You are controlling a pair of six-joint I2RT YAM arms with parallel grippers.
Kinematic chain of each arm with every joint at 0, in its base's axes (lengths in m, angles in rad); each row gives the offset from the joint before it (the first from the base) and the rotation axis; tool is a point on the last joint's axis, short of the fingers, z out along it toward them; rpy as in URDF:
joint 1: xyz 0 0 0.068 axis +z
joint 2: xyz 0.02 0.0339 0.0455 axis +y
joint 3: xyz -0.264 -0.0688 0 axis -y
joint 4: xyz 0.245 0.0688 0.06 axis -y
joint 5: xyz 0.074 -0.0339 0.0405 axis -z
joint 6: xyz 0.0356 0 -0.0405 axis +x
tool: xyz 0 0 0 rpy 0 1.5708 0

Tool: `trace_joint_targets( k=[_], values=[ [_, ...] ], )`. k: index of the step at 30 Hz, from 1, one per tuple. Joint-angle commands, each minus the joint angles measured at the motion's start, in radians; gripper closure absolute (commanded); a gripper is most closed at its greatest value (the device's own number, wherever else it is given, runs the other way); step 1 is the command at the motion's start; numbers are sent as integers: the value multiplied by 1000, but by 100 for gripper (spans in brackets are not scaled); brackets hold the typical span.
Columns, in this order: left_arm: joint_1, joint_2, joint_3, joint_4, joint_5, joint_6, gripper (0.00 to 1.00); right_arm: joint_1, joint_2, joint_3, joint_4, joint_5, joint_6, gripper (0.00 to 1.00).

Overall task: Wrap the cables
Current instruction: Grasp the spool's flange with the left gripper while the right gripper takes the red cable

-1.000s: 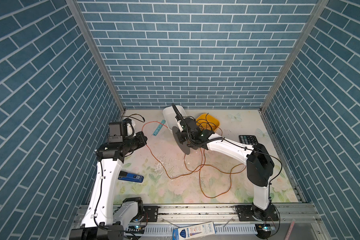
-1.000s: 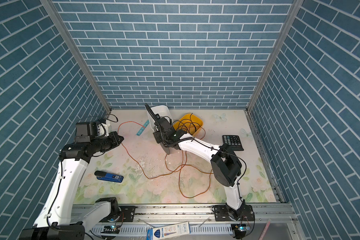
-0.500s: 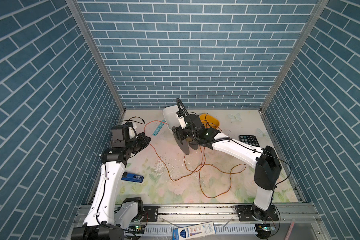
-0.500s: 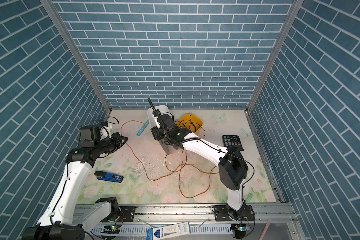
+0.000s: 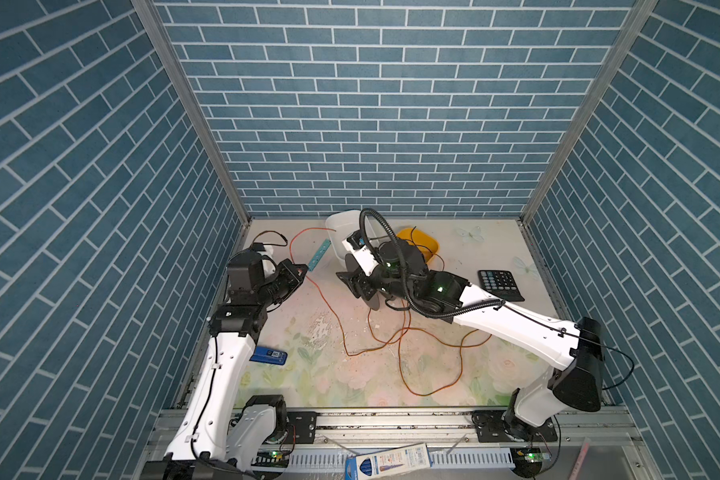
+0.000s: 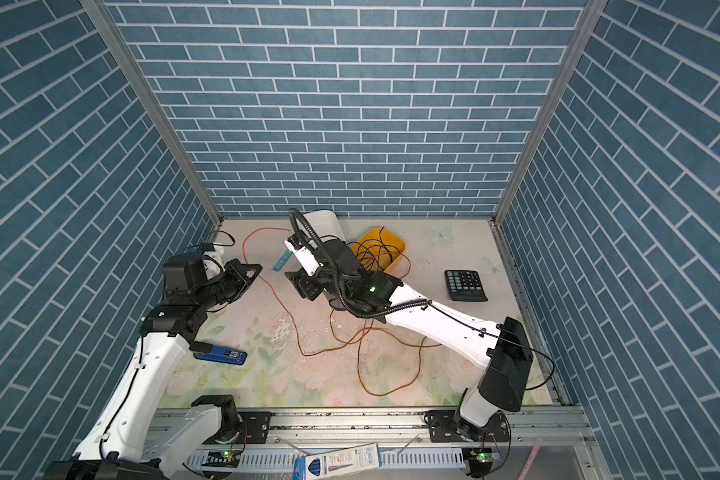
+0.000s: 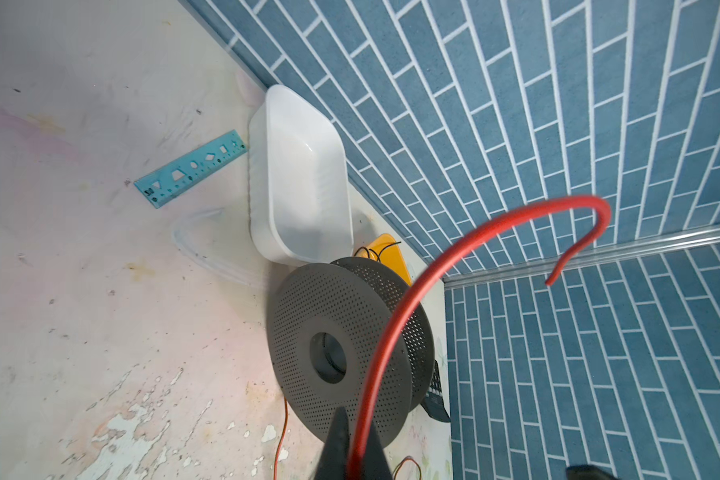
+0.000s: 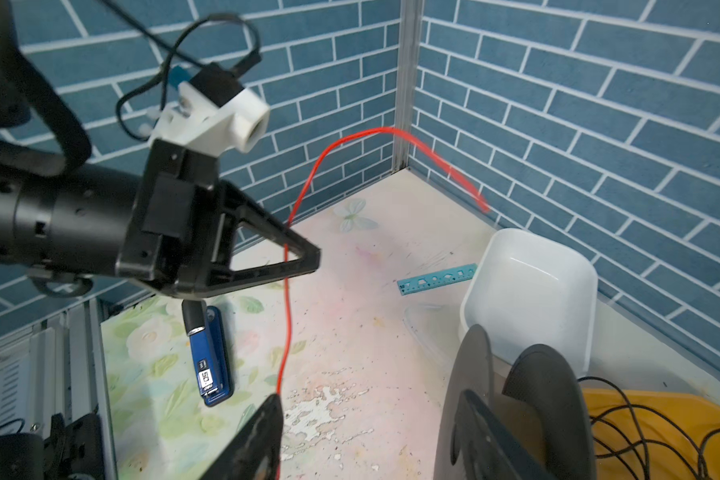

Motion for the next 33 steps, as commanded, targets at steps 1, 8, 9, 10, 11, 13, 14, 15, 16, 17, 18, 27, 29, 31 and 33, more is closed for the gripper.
trace_joint_targets(
  k=[1, 8, 9, 10, 11, 13, 14, 15, 16, 17, 18, 27, 29, 31, 33],
  values=[
    [-42, 11, -7, 55, -36, -29, 97, 39, 59, -1, -15, 26, -58, 36],
    [-126, 19, -14, 82, -94, -53, 97, 67, 176, 69, -7, 41, 12, 43],
    [-127, 19, -13, 81, -95, -54, 97, 69, 185, 68, -3, 49, 18, 45],
    [-128, 19, -11, 78, -95, -54, 97, 69, 192, 68, -3, 60, 25, 47],
    [-128, 19, -8, 73, -94, -50, 97, 69, 199, 68, -4, 70, 29, 50],
    [-128, 19, -6, 64, -94, -45, 97, 71, 200, 62, 3, 82, 35, 56],
    [-128, 19, -7, 62, -94, -45, 97, 71, 199, 59, 8, 90, 37, 59],
    [-129, 18, -9, 63, -96, -45, 97, 71, 195, 53, 13, 98, 38, 63],
    [-130, 18, -10, 63, -95, -45, 97, 71, 191, 51, 16, 102, 38, 68],
    [-130, 17, -10, 63, -94, -45, 97, 70, 189, 47, 20, 106, 38, 73],
    [-130, 17, -12, 63, -96, -45, 97, 71, 187, 47, 21, 110, 38, 79],
    [-130, 31, 3, 54, -94, -33, 86, 71, 144, 20, 14, 111, 46, 100],
    [-131, 39, 18, 40, -84, -19, 62, 68, 112, 8, 9, 118, 53, 100],
    [-135, 47, 41, 12, -78, 3, 48, 58, 63, -9, -2, 119, 53, 100],
    [-152, 54, 74, -28, -86, 36, 37, 33, 0, -26, -28, 84, 65, 100]
  ],
)
